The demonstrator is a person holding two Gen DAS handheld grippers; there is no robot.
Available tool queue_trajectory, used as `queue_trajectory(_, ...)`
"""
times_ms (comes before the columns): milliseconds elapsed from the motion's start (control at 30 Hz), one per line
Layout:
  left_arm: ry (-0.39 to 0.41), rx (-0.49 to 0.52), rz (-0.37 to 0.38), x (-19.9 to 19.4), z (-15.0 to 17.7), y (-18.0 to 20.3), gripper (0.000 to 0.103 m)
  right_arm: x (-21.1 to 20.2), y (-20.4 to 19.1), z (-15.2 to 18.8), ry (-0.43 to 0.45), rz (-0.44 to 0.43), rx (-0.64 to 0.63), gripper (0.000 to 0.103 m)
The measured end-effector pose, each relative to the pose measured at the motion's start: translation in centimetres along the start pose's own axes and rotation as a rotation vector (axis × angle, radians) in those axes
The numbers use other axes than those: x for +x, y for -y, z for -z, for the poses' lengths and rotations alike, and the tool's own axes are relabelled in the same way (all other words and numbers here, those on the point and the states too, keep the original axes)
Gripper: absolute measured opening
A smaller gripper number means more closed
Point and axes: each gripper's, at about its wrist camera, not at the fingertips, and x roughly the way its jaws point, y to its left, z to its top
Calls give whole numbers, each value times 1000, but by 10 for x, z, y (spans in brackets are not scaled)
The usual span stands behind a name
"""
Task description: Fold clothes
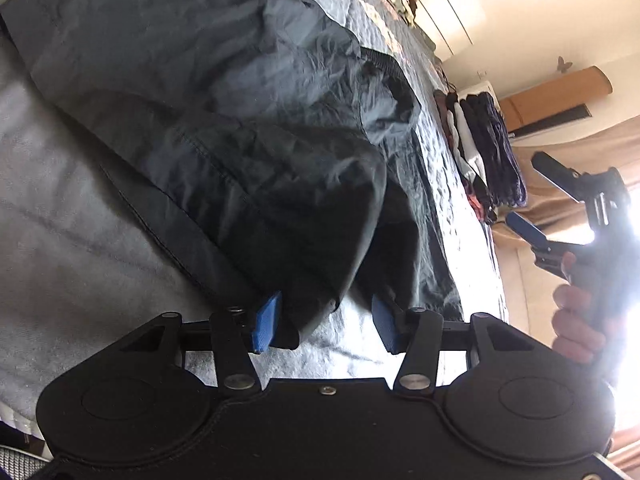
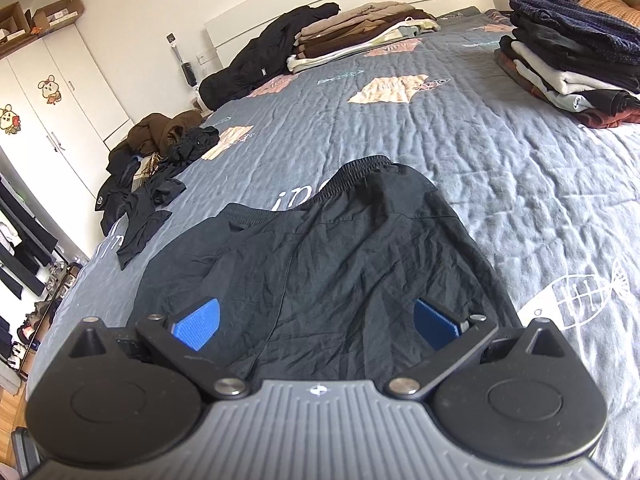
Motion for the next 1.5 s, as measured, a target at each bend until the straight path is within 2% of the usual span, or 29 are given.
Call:
queue_trajectory(33,8,-4,2,0,0,-1,14,0,1,0,-1,3,2,103)
queue_trajectory(133,37,6,-15,-4,-1,-1,3,-2,6,1,-3,10,7,103)
queue_trajectory(233,46,52,-48,-12,4,6,2,-5,9,2,1,12,13,103)
queue_trajectory(333,41,124,-115,-21,15,15,2,-7,13,3,3,15,13,103)
queue_trajectory(467,58,331,-248,-37,35,37,4,-12,18,6,6,26,14,103)
queue_trajectory(567,98,515,-293,-44,54,65,7,-18,23,8,11,44,12,103)
queue_trajectory(600,109,571,-299,-41,59,75,18,-20,25,9,14,50,12,103)
queue_trajectory(633,119,626,-303,-35,63,86,45,-22,27,10,16,57,12,103)
queue_trajectory(667,129,681,-307,-30,66,97,57,-24,30,10,18,63,13,103)
queue_trajectory(700,144,747,-310,-22,72,107,64,-26,32,11,20,69,13,103)
queue_trajectory(767,175,885,-317,-4,82,126,64,-32,37,13,29,76,20,103)
queue_trajectory(867,200,1035,-400,33,92,140,59,-40,44,16,42,87,31,103)
queue_trajectory(967,170,1040,-456,62,88,137,55,-48,52,20,46,105,30,103)
queue_trajectory(1000,161,1034,-467,68,86,135,51,-51,55,21,50,106,29,103)
queue_trajectory(1100,173,1066,-508,78,84,132,44,-58,65,21,62,115,50,103)
queue_trajectory(1267,146,1126,-548,98,85,134,44,-64,75,18,77,127,83,103)
queue_trajectory(1300,153,1150,-548,100,87,134,34,-65,76,17,80,124,86,103)
queue_trajectory(1333,160,1177,-551,101,91,135,13,-65,75,17,82,118,84,103)
queue_trajectory(1467,163,1197,-533,92,100,132,8,-67,72,17,85,107,72,103)
queue_trajectory(1500,156,1178,-503,86,101,131,6,-67,72,17,85,106,71,103)
